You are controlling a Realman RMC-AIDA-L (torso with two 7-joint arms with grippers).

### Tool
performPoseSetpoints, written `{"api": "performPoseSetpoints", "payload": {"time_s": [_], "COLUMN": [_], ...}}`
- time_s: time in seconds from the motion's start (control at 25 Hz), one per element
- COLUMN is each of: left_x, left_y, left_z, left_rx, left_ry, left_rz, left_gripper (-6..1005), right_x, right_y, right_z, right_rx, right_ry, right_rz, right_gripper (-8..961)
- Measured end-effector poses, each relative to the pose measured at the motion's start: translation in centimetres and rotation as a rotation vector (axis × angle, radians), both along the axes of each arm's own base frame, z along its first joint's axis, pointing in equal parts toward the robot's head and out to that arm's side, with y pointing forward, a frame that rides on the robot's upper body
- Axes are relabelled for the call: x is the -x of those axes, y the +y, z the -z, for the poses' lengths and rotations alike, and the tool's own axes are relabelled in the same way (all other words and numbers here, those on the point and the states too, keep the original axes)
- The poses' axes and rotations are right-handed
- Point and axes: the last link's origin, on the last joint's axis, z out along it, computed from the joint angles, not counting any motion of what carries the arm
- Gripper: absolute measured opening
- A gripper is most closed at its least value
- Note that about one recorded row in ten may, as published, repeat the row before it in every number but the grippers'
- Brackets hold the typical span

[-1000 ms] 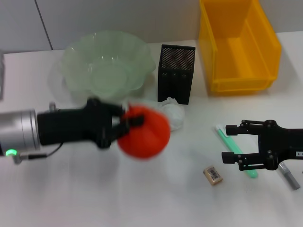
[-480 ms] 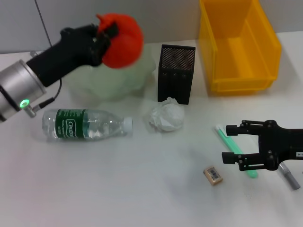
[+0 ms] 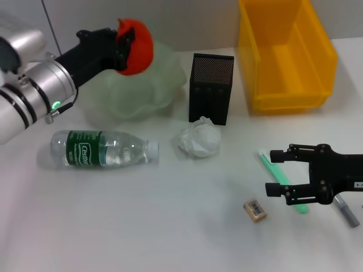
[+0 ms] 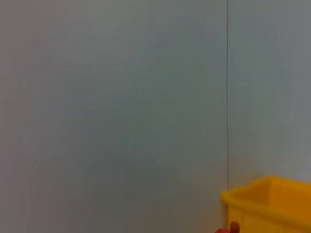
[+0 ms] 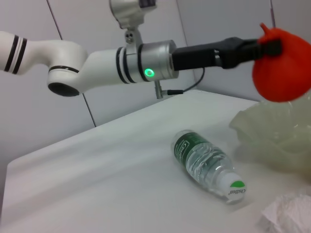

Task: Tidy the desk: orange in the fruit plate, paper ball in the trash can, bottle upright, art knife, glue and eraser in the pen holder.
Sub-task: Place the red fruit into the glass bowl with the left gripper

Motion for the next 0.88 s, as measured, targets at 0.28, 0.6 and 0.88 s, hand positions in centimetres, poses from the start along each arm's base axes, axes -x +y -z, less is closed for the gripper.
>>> {"api": "performPoseSetpoints", "payload": {"time_s": [0.28, 0.6, 0.88], "left_x": [0.4, 1.1, 1.0], "left_y": [0.7, 0.9, 1.0], "left_z": [0.4, 0.5, 0.4], "left_rx": [-0.013, -0.018, -0.023], "left_ry": [0.066, 0.078, 0.072], "left_rz": [-0.042, -0.089, -0.094], "left_gripper": [65, 63, 352], "right_x": [0.2, 0.4, 0.5], "right_y": [0.1, 0.3, 0.3], "right_z": [0.1, 0.2, 0.3], "right_rx": [0.005, 0.007, 0.008], "right_ry": [-0.003, -0.001, 0.001], "right_rz": [-0.008, -0.014, -0.015], "right_gripper": [819, 819, 819]}}
